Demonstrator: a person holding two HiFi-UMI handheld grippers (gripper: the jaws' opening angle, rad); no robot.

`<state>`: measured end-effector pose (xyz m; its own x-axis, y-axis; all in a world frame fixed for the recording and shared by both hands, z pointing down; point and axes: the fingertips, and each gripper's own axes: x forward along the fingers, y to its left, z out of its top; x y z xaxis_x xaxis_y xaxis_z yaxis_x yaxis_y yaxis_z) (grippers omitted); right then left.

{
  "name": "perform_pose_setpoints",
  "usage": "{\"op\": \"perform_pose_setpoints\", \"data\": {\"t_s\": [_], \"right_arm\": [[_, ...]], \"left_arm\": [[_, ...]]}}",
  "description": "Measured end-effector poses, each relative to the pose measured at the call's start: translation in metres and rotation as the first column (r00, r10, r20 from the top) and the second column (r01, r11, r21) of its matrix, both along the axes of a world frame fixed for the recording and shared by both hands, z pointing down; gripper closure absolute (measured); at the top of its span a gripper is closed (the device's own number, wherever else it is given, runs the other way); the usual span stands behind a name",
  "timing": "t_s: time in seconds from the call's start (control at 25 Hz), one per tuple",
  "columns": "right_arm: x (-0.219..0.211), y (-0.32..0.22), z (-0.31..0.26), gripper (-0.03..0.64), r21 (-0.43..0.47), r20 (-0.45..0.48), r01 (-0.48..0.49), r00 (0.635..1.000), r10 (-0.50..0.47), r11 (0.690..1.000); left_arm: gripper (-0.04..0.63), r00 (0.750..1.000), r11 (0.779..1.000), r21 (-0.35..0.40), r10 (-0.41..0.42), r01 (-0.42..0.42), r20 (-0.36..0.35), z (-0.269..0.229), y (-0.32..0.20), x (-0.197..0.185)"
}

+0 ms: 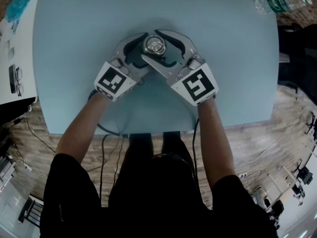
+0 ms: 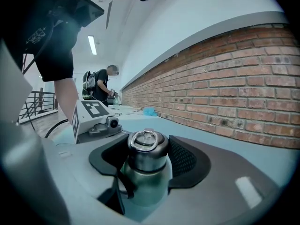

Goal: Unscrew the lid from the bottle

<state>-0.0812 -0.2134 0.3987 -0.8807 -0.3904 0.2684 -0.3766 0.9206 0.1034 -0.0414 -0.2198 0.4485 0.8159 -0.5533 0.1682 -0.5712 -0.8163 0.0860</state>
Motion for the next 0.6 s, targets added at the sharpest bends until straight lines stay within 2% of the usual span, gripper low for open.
{"op": "perform_pose_setpoints", "data": {"t_s": [0.32,0.6], "right_arm": [[0.0006,0.0012,0.0015,0.350,0.001,-0.002,0.041,0.999,-0.041,0.999],[0.0007,0.0006,0.0026,0.348,-0.001,-0.027,0.030,0.999,-0.030,1.000]], "left_arm": [[0.239,0.999,0.999,0.011,0.032,-0.032,-0.002,-0.0006,0.0004,0.0008],[0.226,1.000,1.000,-0.005,0.003,-0.003,0.004,0.0003,-0.0011,-0.0001]]}}
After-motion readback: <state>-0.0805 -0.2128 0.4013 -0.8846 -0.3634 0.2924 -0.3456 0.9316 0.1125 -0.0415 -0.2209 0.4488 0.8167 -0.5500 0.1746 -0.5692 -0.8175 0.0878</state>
